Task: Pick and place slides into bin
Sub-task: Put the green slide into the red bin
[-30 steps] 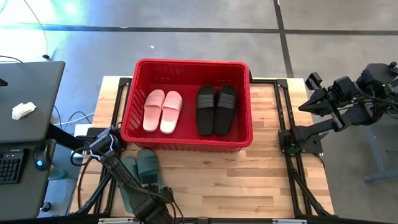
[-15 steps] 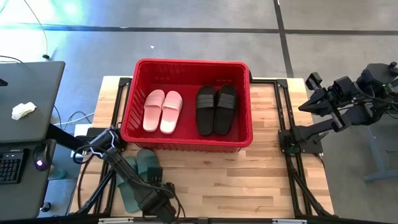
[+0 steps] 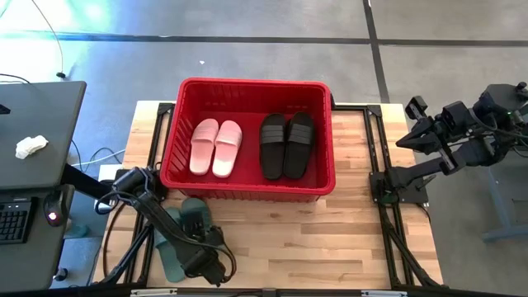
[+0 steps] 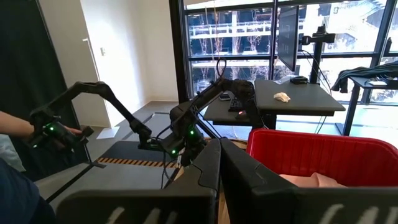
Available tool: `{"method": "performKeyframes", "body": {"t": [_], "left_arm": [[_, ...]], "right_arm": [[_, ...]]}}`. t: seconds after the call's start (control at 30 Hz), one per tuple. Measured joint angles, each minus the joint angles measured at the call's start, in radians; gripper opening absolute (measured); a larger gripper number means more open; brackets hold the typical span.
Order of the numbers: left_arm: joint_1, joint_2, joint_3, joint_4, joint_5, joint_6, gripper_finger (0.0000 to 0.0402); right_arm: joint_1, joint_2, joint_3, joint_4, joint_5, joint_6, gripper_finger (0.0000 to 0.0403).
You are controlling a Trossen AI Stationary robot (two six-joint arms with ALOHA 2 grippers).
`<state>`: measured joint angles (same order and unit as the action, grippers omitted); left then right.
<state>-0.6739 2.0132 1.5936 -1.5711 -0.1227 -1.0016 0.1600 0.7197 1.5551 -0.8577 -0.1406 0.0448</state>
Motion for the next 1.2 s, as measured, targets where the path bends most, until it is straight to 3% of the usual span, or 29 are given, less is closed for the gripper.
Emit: {"method": "performKeyframes", "body": {"t": [0.47,0.73,0.93,1.2], "left_arm": [[0.0,0.001,-0.128,0.01,-0.034,-0.107,0.0226],[0.0,0.001,-0.224,0.149,-0.096,-0.105,0.0229],[0.0,0.001,-0.244,0.149,-0.087,-0.106,0.0191],[0.0,0.001,-0.245,0.161,-0.13,-0.108,0.0077]], "right_arm": [[0.0,0.0,0.0,0.0,0.0,0.0,0.0],[0.0,0.0,0.0,0.0,0.0,0.0,0.0],[0.0,0.0,0.0,0.0,0.0,0.0,0.0],[0.0,0.0,0.0,0.0,0.0,0.0,0.0]]}}
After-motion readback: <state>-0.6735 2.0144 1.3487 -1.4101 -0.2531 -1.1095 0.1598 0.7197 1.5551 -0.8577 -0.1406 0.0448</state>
